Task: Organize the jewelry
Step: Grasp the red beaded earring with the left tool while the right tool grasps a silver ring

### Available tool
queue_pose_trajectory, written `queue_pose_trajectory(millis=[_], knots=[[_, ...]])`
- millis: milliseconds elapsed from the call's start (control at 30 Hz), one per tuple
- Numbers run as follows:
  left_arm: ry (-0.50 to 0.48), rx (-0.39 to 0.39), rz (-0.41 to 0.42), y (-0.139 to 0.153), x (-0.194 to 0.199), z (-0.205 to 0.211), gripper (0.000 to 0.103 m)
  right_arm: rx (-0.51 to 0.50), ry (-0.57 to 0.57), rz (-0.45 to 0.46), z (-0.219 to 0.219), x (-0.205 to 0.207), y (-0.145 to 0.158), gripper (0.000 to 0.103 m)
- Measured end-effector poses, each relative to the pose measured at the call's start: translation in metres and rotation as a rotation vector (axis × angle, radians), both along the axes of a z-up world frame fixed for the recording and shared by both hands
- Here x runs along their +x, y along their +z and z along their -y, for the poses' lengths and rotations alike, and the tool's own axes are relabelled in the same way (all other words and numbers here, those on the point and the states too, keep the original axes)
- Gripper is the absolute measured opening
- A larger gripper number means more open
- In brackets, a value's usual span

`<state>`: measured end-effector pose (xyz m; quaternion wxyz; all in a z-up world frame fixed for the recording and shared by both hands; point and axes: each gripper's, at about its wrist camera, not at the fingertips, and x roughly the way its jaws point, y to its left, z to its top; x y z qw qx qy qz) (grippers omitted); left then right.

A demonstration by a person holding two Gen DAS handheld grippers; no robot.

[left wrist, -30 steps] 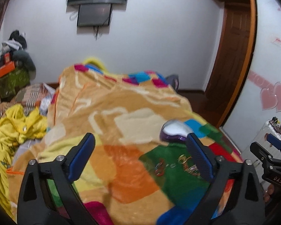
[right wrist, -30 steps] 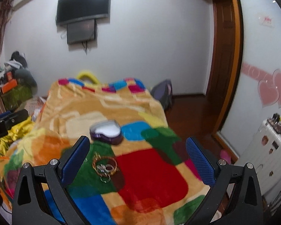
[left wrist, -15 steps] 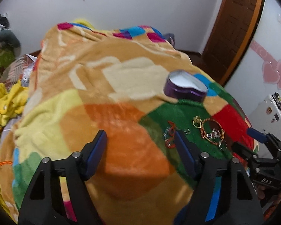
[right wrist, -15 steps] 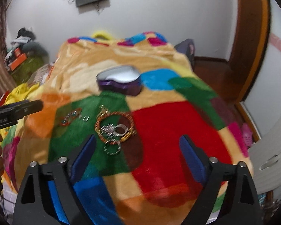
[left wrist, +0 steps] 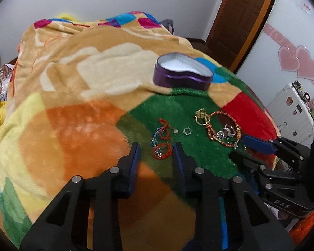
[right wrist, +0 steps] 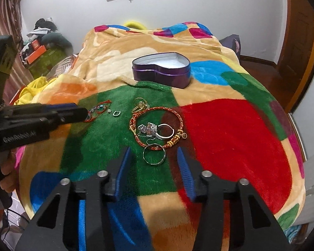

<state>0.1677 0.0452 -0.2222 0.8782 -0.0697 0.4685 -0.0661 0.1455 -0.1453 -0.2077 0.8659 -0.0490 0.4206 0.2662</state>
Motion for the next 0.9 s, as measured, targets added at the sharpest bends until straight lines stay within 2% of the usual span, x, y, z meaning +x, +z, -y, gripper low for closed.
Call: queue_pose_trajectory(millis=[167, 233, 300, 367, 567, 900], knots=[[0.004, -0.008, -0.001, -0.006, 0.004, 0.002, 0.030, 0.015, 0.008, -0.018, 0.002, 0.002, -0.001, 0.020], [0.006, 0.008, -0.005, -0.008, 0.005, 0.004, 0.025, 0.023, 0.006, -0.020, 0.001, 0.002, -0.001, 0.020], [0.011, 0.019, -0.005, -0.007, 0.006, 0.004, 0.014, 0.024, 0.004, -0.018, 0.001, 0.002, -0.001, 0.020], [0.023, 0.021, -0.011, -0.008, 0.006, 0.003, 0.007, 0.026, 0.001, -0.015, 0.001, 0.002, 0.000, 0.020], [0.036, 0.027, 0.014, 0.001, 0.002, 0.002, 0.007, 0.039, -0.014, 0.002, 0.006, 0.002, 0.008, 0.020], [0.072, 0.021, 0.100, 0.038, -0.001, -0.008, 0.007, 0.066, -0.052, 0.074, 0.014, 0.009, 0.031, 0.020]])
